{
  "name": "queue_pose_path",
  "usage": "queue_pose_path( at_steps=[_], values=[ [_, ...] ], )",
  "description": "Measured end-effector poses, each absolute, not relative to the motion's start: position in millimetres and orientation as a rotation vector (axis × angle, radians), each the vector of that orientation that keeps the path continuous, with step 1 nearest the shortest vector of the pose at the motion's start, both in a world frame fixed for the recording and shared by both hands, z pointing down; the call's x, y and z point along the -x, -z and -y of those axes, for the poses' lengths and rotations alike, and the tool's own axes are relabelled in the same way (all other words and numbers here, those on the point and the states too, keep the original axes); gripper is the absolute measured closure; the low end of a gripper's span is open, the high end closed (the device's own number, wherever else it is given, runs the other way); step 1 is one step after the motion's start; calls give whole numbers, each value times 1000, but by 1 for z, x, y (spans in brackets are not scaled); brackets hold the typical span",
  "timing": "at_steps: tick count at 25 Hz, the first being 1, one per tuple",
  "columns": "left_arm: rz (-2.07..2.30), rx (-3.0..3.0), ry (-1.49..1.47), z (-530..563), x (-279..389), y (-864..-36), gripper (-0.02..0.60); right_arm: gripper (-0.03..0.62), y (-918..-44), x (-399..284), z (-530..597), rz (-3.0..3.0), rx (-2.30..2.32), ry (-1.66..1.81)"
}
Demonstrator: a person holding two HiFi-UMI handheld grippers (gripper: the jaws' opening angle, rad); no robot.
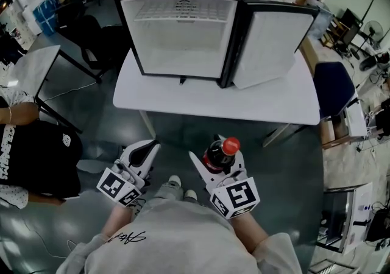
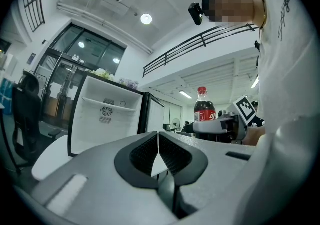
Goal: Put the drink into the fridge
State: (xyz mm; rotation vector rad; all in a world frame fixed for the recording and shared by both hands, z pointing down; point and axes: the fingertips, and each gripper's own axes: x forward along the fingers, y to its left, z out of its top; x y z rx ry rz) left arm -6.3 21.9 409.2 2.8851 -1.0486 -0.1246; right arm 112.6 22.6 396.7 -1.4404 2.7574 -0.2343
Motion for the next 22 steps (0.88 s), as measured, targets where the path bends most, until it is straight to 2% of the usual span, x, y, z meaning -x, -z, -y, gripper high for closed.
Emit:
queue_pose_path(
  at_steps=[22],
  values=[
    [1004, -2911, 155, 74, 9, -409, 572, 287, -402, -103, 67, -2743, 1467, 243]
  ],
)
